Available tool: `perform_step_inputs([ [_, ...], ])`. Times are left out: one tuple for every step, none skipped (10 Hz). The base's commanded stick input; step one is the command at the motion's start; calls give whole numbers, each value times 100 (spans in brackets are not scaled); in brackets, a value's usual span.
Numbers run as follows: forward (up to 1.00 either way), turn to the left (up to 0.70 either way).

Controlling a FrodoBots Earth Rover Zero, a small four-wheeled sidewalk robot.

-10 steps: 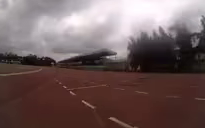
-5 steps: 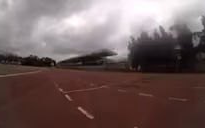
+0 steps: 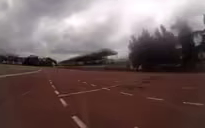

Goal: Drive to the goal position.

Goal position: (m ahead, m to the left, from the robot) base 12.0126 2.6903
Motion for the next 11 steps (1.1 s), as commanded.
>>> perform_step_inputs([
  [70, 0],
  [70, 0],
  [70, 0],
  [70, 0],
  [70, 0],
  [70, 0],
  [70, 0],
  [70, 0],
  [70, 0],
  [70, 0],
  [70, 0],
])
